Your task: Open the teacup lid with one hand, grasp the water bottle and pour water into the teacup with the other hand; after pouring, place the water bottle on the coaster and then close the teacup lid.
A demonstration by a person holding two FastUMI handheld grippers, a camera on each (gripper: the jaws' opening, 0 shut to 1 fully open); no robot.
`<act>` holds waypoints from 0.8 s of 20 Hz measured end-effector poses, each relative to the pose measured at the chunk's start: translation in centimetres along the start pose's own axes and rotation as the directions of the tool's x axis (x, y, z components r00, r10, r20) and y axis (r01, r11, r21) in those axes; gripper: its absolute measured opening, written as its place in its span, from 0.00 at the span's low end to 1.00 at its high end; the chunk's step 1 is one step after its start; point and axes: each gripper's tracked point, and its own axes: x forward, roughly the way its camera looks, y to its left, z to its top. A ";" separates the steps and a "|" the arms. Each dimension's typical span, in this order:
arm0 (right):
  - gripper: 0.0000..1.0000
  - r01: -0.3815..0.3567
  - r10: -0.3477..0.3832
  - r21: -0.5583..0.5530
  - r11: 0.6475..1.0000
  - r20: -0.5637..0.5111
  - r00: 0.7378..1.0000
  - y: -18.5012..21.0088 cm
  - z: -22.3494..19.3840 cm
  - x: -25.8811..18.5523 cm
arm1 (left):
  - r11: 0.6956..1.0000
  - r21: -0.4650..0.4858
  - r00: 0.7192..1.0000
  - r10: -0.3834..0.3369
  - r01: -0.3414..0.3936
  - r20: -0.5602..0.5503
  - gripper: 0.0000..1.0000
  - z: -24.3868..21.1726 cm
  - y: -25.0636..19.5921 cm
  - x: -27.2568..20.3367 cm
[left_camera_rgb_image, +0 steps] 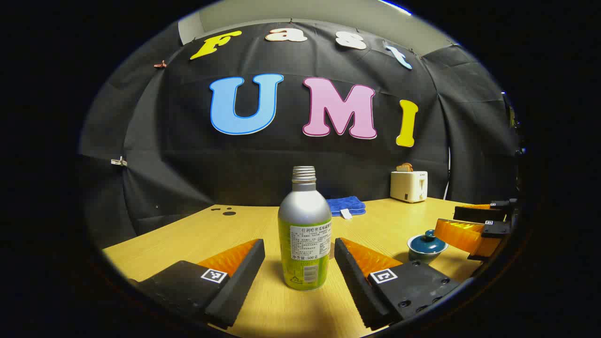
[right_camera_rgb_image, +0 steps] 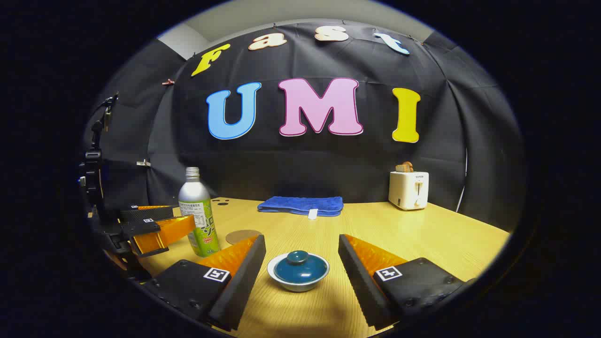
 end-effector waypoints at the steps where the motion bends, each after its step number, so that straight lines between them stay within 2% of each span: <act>1: 0.96 0.000 0.000 0.000 1.000 -0.001 1.000 0.0 0.0 0.0 | 1.000 0.000 1.000 0.000 0.000 0.000 0.95 -0.1 0.0 0.0; 16: 0.96 0.012 -0.012 -0.001 1.000 -0.004 1.000 -0.1 0.0 0.3 | 1.000 0.000 1.000 -0.011 0.011 -0.001 0.95 -0.1 -0.2 0.0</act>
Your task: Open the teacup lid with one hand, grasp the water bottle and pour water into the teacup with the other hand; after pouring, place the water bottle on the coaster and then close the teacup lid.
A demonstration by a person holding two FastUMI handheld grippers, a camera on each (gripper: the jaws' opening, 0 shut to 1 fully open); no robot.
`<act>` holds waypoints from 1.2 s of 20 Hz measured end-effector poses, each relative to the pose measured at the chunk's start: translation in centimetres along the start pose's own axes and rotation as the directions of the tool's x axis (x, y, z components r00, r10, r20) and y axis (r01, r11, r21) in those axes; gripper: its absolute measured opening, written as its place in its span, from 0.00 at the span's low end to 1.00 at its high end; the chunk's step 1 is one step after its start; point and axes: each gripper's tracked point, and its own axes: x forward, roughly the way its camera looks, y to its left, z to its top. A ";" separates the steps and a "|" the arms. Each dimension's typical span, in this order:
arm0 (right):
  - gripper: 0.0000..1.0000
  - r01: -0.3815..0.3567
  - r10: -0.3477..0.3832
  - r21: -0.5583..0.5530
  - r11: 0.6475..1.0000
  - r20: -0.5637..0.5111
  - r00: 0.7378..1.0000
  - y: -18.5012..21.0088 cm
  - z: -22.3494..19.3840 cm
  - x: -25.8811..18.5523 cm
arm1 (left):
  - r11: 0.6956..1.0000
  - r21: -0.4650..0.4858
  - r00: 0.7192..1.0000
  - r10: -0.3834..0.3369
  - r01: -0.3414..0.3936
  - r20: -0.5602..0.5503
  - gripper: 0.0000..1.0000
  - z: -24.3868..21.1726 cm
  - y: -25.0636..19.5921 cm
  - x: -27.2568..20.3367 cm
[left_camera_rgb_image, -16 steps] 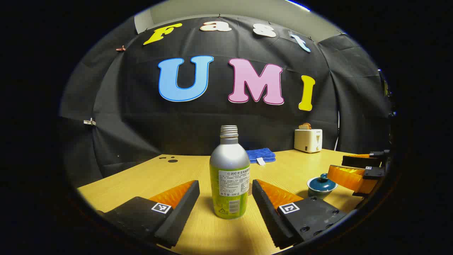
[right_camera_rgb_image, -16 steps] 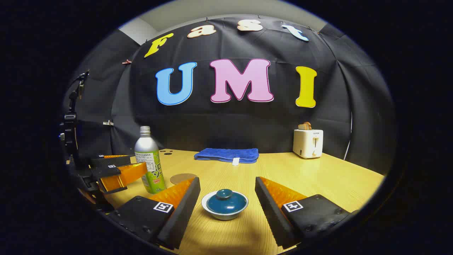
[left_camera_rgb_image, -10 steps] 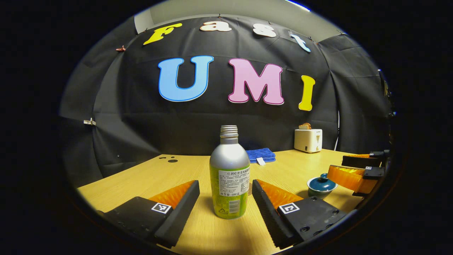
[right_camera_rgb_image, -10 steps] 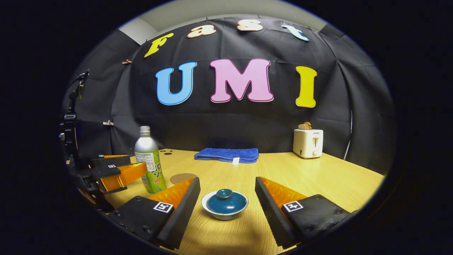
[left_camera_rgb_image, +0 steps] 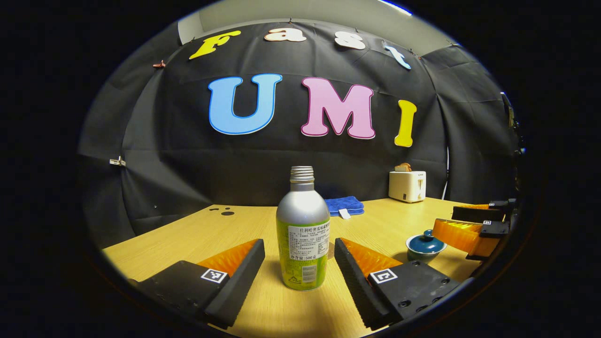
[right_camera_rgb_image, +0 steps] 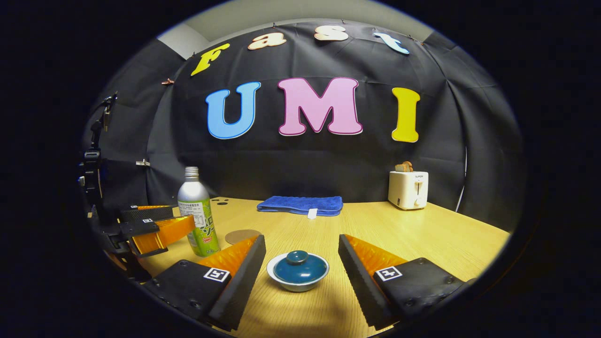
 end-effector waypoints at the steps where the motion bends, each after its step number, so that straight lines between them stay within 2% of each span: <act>1: 0.96 0.006 -0.006 0.001 1.000 -0.001 1.000 0.0 -0.1 0.2 | 1.000 0.000 1.000 -0.004 0.004 0.000 0.95 0.0 -0.1 0.0; 4: 0.96 0.018 -0.018 -0.008 1.000 -0.015 1.000 0.1 -0.3 1.0 | 1.000 0.000 1.000 -0.009 0.009 0.000 0.95 0.1 -0.1 0.0; 8: 0.97 -0.014 0.011 -0.032 0.999 -0.100 0.995 0.9 -1.6 2.1 | 1.000 0.000 1.000 -0.008 0.008 0.000 0.95 0.0 -0.1 0.0; 14: 0.85 -0.031 0.021 -0.051 0.998 -0.178 0.984 1.1 -2.9 3.7 | 1.000 0.000 1.000 -0.008 0.008 0.001 0.95 0.0 -0.1 0.0; 17: 0.71 -0.055 0.041 -0.049 0.997 -0.246 0.968 1.5 -4.0 4.1 | 1.000 0.000 1.000 0.003 -0.003 0.001 0.95 0.0 0.1 0.0; 18: 0.66 -0.055 0.040 -0.056 0.997 -0.249 0.968 1.5 -4.0 4.2 | 1.000 0.000 1.000 0.004 -0.004 0.001 0.95 0.0 0.1 0.0; 20: 0.63 -0.062 0.045 -0.058 0.996 -0.253 0.966 1.5 -4.2 4.2 | 1.000 0.000 1.000 0.004 -0.004 0.000 0.95 0.0 0.1 0.0; 21: 0.53 -0.062 0.047 -0.055 0.997 -0.248 0.968 1.6 -3.9 4.0 | 1.000 0.000 1.000 0.004 -0.004 0.000 0.95 0.0 0.1 0.0; 24: 0.42 -0.057 0.045 -0.043 0.997 -0.238 0.970 1.2 -3.9 4.3 | 1.000 -0.001 1.000 0.004 -0.004 0.000 0.95 0.0 0.1 0.0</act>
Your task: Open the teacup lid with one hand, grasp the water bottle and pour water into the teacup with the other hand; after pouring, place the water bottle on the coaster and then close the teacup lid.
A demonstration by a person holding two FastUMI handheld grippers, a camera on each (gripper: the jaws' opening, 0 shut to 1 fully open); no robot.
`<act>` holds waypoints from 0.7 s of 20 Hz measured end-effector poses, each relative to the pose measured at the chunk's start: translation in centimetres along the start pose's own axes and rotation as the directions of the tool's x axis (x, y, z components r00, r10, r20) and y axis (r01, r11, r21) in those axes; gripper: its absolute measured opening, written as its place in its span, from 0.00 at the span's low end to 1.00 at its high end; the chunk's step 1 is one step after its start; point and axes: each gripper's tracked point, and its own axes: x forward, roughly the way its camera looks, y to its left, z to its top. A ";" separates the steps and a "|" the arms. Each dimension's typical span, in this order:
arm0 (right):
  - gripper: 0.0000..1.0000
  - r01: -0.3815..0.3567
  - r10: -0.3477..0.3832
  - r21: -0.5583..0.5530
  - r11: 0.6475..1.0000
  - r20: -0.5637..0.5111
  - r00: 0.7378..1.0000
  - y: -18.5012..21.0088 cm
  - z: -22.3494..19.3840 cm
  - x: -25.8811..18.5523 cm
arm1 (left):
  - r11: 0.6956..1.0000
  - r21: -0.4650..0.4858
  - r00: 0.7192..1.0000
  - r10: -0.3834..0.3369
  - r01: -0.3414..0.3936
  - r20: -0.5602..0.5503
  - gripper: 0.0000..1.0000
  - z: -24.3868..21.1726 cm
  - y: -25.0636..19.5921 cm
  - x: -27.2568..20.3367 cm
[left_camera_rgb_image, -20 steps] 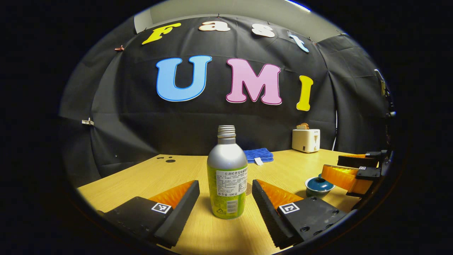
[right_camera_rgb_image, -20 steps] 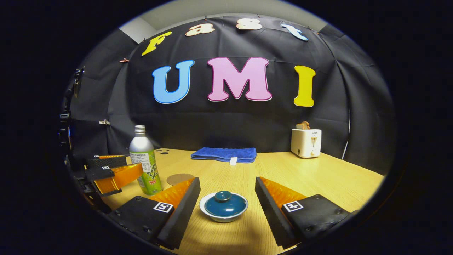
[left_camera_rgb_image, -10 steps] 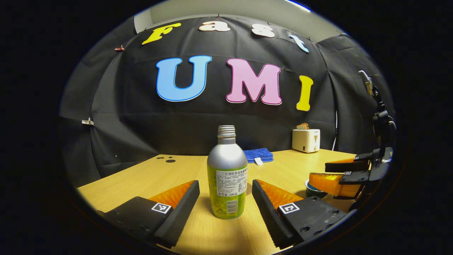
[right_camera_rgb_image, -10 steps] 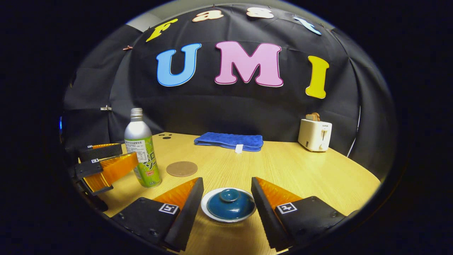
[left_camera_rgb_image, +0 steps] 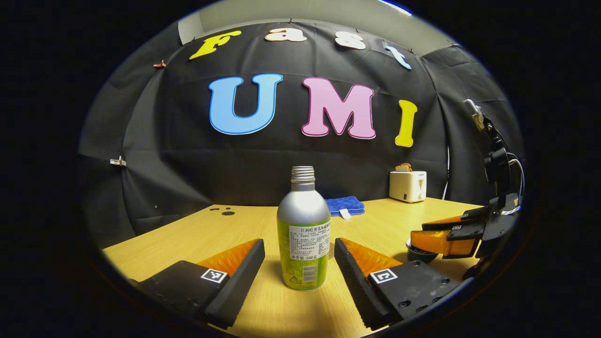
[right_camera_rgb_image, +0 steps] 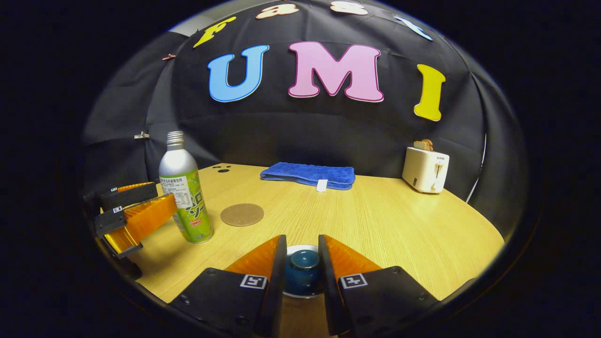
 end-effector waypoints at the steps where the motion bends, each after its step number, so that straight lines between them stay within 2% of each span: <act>1: 0.34 0.008 -0.008 0.007 1.000 0.003 1.000 -0.2 0.0 0.0 | 1.000 0.001 1.000 0.000 0.000 0.000 0.95 -0.1 0.0 0.0; 5: 0.28 -0.019 0.019 0.013 1.000 0.010 1.000 0.0 0.2 -0.2 | 1.000 0.000 1.000 0.000 0.000 -0.002 0.95 -0.1 0.0 0.0; 7: 0.28 -0.038 0.036 0.038 0.999 0.067 0.997 0.1 1.1 -0.8 | 1.000 0.000 1.000 -0.002 0.002 -0.001 0.95 -0.1 0.0 0.0; 9: 0.28 -0.027 0.023 0.028 0.999 0.143 0.990 -0.2 2.2 -1.6 | 1.000 0.001 1.000 -0.031 0.031 0.001 0.95 -0.1 -0.6 0.2; 11: 0.28 -0.012 0.010 0.008 1.000 0.215 0.976 -0.1 3.1 -2.4 | 1.000 0.000 1.000 -0.030 0.030 -0.001 0.95 -0.1 -0.6 0.7; 14: 0.28 -0.009 -0.001 0.041 0.999 0.235 0.972 -0.7 3.0 -2.6 | 1.000 0.000 1.000 -0.011 0.011 -0.003 0.95 -0.1 -0.3 1.7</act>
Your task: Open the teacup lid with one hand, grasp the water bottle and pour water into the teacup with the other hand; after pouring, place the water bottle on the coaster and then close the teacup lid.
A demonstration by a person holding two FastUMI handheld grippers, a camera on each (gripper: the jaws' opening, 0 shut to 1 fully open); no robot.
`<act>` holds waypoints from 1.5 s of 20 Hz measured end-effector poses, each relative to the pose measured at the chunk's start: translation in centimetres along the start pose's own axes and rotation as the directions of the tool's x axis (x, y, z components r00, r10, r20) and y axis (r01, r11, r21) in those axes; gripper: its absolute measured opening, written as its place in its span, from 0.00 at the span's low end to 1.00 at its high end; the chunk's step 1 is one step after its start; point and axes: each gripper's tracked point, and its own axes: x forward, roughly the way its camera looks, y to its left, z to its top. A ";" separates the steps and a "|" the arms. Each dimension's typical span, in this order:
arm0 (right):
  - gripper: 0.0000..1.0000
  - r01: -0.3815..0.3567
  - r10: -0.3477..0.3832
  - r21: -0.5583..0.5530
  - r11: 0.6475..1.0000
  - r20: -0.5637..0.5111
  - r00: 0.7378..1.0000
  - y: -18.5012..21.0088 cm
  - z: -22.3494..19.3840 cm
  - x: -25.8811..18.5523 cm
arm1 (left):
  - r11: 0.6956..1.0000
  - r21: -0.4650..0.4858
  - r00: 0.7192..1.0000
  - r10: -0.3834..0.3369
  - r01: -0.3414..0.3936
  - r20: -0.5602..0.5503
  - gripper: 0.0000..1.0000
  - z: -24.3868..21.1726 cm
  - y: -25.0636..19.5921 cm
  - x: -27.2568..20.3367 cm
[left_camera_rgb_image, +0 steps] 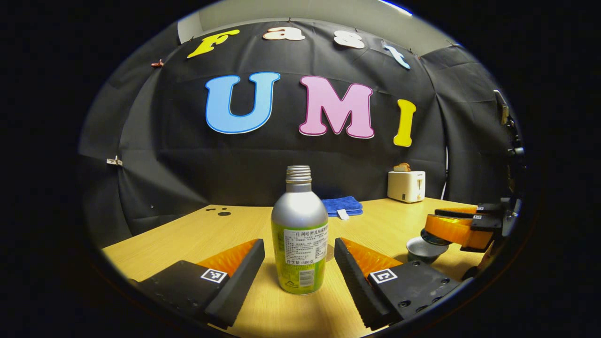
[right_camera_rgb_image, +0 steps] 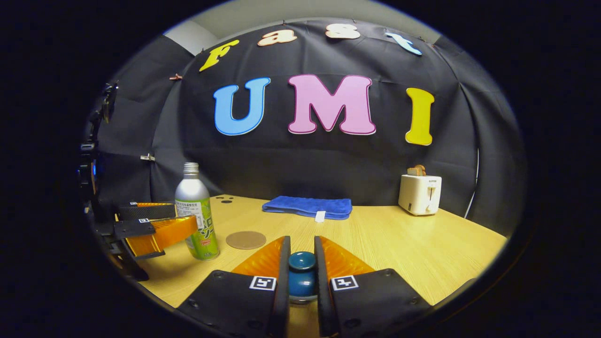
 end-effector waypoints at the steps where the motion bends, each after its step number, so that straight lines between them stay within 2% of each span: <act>1: 0.28 0.007 -0.007 0.007 1.000 0.000 1.000 -0.2 0.1 0.0 | 1.000 0.000 1.000 0.001 -0.001 0.000 0.95 -0.1 0.0 0.2; 12: 0.28 0.152 -0.152 0.000 0.988 0.007 0.988 -8.9 0.5 -0.8 | 1.000 0.001 1.000 -0.029 0.029 0.001 0.94 0.1 -0.6 4.0; 17: 0.28 0.221 -0.221 0.002 0.975 0.008 0.975 -13.2 0.6 -1.5 | 1.000 -0.001 1.000 0.004 -0.004 0.000 0.94 0.0 0.2 5.4; 19: 0.28 0.242 -0.242 -0.002 0.970 0.010 0.970 -13.8 0.7 -1.6 | 1.000 0.000 1.000 0.017 -0.017 0.000 0.90 0.0 0.4 5.6; 20: 0.28 0.241 -0.241 -0.001 0.970 0.009 0.970 -13.7 0.5 -1.7 | 1.000 -0.001 1.000 0.021 -0.021 -0.002 0.84 0.0 0.4 5.6; 25: 0.28 0.222 -0.222 0.000 0.975 0.007 0.975 -13.3 0.6 -1.6 | 1.000 0.000 1.000 -0.013 0.013 -0.002 0.82 0.0 -0.2 5.5; 28: 0.28 0.197 -0.197 0.000 0.980 0.005 0.980 -12.9 0.7 -1.5 | 0.996 0.081 0.999 -0.042 0.042 0.000 0.80 0.3 -1.0 5.2; 30: 0.28 0.185 -0.185 0.001 0.983 0.004 0.983 -12.7 0.7 -1.5 | 0.972 0.233 0.999 -0.038 0.036 0.005 0.80 0.2 -1.3 5.0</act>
